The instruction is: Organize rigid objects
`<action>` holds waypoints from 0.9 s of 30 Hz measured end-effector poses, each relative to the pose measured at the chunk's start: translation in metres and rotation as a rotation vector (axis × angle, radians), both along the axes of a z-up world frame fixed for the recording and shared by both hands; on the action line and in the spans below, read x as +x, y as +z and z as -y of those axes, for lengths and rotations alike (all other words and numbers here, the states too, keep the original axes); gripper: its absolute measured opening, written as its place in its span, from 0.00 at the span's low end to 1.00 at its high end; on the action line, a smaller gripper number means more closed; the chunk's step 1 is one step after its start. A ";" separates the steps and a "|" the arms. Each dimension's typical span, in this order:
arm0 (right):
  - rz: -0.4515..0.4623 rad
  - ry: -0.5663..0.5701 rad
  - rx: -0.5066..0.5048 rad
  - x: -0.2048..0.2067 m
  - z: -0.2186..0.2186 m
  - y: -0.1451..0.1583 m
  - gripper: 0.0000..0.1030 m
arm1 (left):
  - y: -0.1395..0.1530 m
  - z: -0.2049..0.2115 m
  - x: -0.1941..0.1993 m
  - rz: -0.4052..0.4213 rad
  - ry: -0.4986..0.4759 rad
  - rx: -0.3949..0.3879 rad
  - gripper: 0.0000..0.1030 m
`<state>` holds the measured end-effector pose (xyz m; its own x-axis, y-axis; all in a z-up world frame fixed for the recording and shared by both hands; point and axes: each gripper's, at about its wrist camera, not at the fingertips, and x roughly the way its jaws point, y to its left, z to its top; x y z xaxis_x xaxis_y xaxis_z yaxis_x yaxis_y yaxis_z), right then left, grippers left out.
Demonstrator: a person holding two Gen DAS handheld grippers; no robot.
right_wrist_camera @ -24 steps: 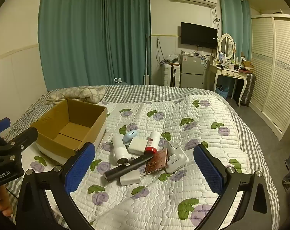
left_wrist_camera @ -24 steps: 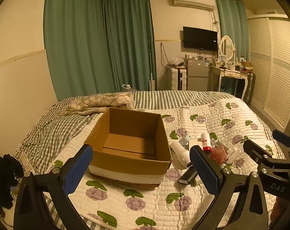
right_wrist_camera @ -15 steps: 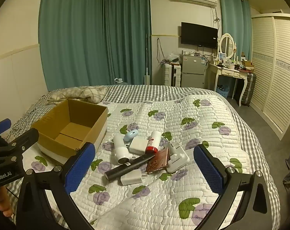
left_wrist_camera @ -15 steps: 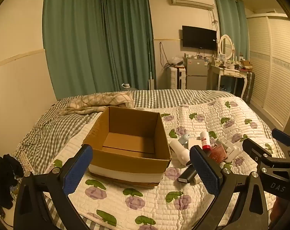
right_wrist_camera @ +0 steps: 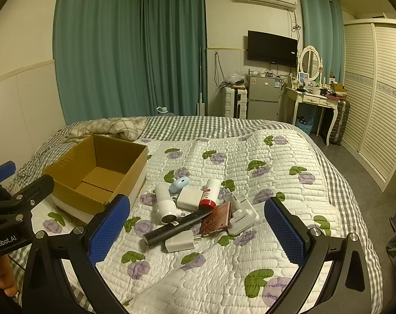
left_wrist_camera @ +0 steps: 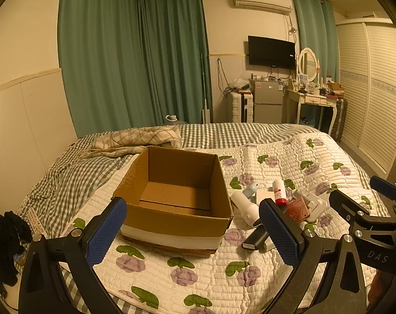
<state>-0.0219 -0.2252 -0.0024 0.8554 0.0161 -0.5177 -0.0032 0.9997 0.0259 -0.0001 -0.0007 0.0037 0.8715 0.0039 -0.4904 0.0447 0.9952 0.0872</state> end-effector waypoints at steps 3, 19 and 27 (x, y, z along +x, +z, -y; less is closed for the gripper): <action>-0.004 0.000 0.001 -0.001 0.000 0.000 1.00 | -0.001 0.000 -0.001 0.001 0.001 0.001 1.00; -0.037 0.003 -0.001 0.002 -0.002 -0.007 1.00 | -0.009 0.000 -0.004 -0.009 0.001 0.008 1.00; -0.057 0.007 -0.007 0.004 -0.004 -0.010 1.00 | -0.012 -0.002 0.000 -0.030 0.007 0.013 1.00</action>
